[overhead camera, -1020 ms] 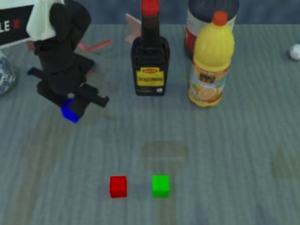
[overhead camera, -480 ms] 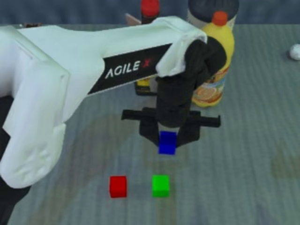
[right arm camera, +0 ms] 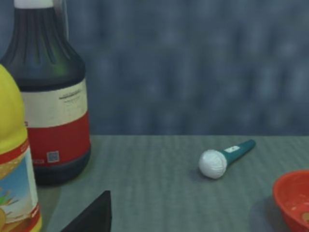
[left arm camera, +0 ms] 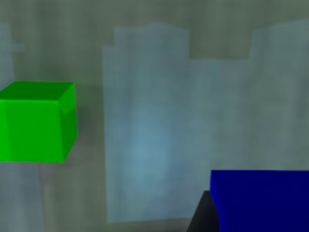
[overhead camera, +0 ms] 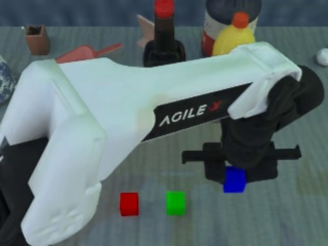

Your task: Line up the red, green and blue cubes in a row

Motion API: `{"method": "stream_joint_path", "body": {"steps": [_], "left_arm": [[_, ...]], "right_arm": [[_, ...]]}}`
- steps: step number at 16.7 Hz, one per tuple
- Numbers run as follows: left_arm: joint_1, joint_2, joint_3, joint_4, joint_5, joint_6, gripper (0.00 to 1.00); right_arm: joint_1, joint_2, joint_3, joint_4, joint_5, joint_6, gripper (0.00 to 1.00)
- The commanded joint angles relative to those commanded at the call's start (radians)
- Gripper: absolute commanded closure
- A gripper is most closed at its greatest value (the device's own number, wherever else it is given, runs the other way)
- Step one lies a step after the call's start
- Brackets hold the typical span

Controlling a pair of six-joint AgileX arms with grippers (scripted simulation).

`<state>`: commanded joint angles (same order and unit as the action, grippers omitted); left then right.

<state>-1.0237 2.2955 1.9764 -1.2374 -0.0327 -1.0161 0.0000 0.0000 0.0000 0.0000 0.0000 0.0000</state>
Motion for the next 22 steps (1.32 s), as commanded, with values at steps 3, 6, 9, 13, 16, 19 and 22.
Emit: {"method": "stream_joint_path", "body": {"steps": [3, 6, 9, 13, 16, 19, 22], "left_arm": [[0.0, 0.0, 0.0, 0.0, 0.0, 0.0, 1.0], [0.001, -0.001, -0.015, 0.019, 0.003, 0.006, 1.0], [0.0, 0.021, -0.08, 0.11, 0.005, 0.008, 1.0], [0.004, 0.058, -0.17, 0.23, 0.001, 0.004, 1.0], [0.004, 0.061, -0.177, 0.238, 0.001, 0.005, 1.0], [0.004, 0.061, -0.177, 0.238, 0.001, 0.005, 0.85], [0.004, 0.061, -0.177, 0.238, 0.001, 0.005, 0.62]], "right_arm": [[0.0, 0.0, 0.0, 0.0, 0.0, 0.0, 0.0], [0.0, 0.0, 0.0, 0.0, 0.0, 0.0, 0.0], [0.0, 0.0, 0.0, 0.0, 0.0, 0.0, 0.0], [0.0, 0.0, 0.0, 0.0, 0.0, 0.0, 0.0], [0.0, 0.0, 0.0, 0.0, 0.0, 0.0, 0.0], [0.0, 0.0, 0.0, 0.0, 0.0, 0.0, 0.0], [0.0, 0.0, 0.0, 0.0, 0.0, 0.0, 0.0]]}}
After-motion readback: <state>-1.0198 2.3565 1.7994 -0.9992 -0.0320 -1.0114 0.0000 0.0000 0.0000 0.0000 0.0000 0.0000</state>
